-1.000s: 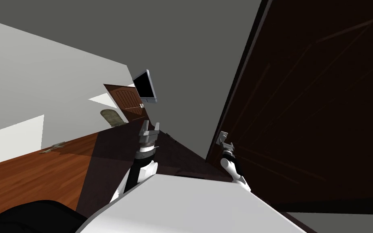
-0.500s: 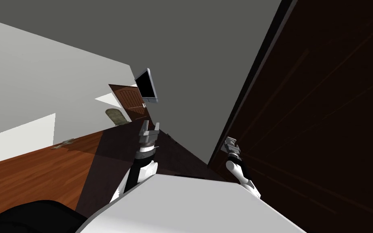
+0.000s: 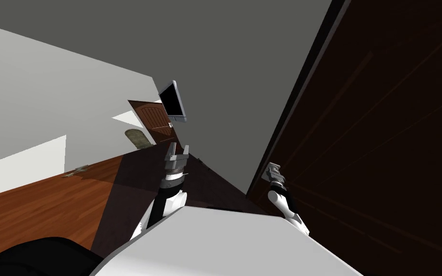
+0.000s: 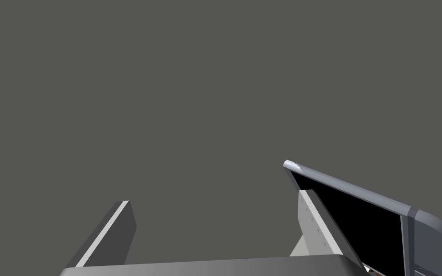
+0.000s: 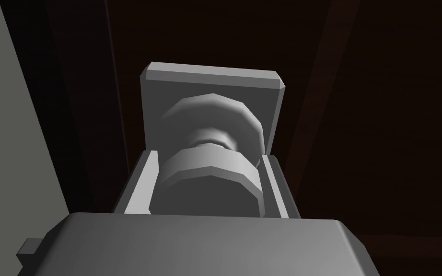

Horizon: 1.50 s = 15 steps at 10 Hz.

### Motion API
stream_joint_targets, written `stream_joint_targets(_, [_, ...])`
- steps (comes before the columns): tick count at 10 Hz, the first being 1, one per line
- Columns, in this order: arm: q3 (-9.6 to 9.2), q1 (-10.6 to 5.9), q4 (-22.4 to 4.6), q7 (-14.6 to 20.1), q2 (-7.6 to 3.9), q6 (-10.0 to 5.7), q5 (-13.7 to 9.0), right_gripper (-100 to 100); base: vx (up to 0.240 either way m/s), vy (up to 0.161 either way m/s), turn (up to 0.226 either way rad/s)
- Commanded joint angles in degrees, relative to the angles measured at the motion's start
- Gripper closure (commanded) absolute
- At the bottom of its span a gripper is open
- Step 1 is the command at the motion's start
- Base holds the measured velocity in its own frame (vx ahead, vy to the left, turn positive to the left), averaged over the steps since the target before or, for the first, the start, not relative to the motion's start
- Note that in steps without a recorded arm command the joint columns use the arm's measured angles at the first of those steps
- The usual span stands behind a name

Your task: Pull the door open

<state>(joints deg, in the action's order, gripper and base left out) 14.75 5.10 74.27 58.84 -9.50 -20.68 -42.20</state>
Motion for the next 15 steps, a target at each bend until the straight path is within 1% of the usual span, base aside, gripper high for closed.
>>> stream_joint_targets(1, [-0.08,-0.07,0.09,0.04,0.08,-0.05,-0.01,100,-0.006,0.003,-0.002])
stream_joint_targets(2, [-0.08,-0.07,0.09,0.04,0.08,-0.05,-0.01,100,0.000,0.000,0.000])
stream_joint_targets(3, [-0.95,0.42,0.34,0.82,-0.57,0.13,-0.05,100,-0.131,-0.022,0.107])
stream_joint_targets(5, [-1.68,0.72,0.64,1.44,-1.04,0.20,-0.08,100,-0.201,-0.003,0.097])
stream_joint_targets(9, [-4.84,2.05,1.92,4.15,-3.11,0.47,-0.20,100,-0.250,-0.016,0.134])
stream_joint_targets(11, [-5.96,2.52,2.37,5.11,-3.83,0.57,-0.25,100,-0.241,-0.044,0.130])
stream_joint_targets(12, [-6.44,2.72,2.56,5.52,-4.15,0.62,-0.27,100,-0.246,-0.025,0.100])
stream_joint_targets(13, [-6.13,2.62,2.35,5.13,-3.86,0.69,-0.24,100,-0.107,-0.008,0.037])
stream_joint_targets(14, [-7.20,3.12,2.58,5.96,-4.49,0.70,-0.16,100,-0.169,-0.005,0.131])
stream_joint_targets(15, [-7.61,3.31,2.74,6.34,-4.85,0.61,-0.13,100,-0.221,-0.035,0.138])
